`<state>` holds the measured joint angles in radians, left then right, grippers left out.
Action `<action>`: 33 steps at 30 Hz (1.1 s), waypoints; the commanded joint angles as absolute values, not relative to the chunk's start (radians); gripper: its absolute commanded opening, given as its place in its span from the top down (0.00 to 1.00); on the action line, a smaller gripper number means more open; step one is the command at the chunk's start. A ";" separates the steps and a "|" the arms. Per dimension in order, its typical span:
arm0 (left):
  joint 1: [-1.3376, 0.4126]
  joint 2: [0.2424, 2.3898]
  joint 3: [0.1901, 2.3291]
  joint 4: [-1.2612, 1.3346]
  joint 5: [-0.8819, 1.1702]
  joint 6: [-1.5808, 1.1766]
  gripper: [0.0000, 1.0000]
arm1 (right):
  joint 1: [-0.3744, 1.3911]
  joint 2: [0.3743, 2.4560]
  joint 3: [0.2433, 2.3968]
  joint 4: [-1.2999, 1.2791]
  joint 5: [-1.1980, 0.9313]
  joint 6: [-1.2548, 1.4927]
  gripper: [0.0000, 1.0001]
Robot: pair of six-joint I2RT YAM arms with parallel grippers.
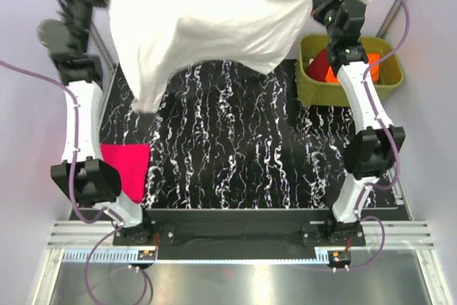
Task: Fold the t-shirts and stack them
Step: Flatten the tshirt out
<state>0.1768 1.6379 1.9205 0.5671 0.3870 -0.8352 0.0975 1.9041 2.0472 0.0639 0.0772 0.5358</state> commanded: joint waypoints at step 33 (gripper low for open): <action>-0.396 0.198 0.529 -1.001 0.368 -1.275 1.00 | 0.167 1.643 1.127 -0.802 0.239 0.666 1.00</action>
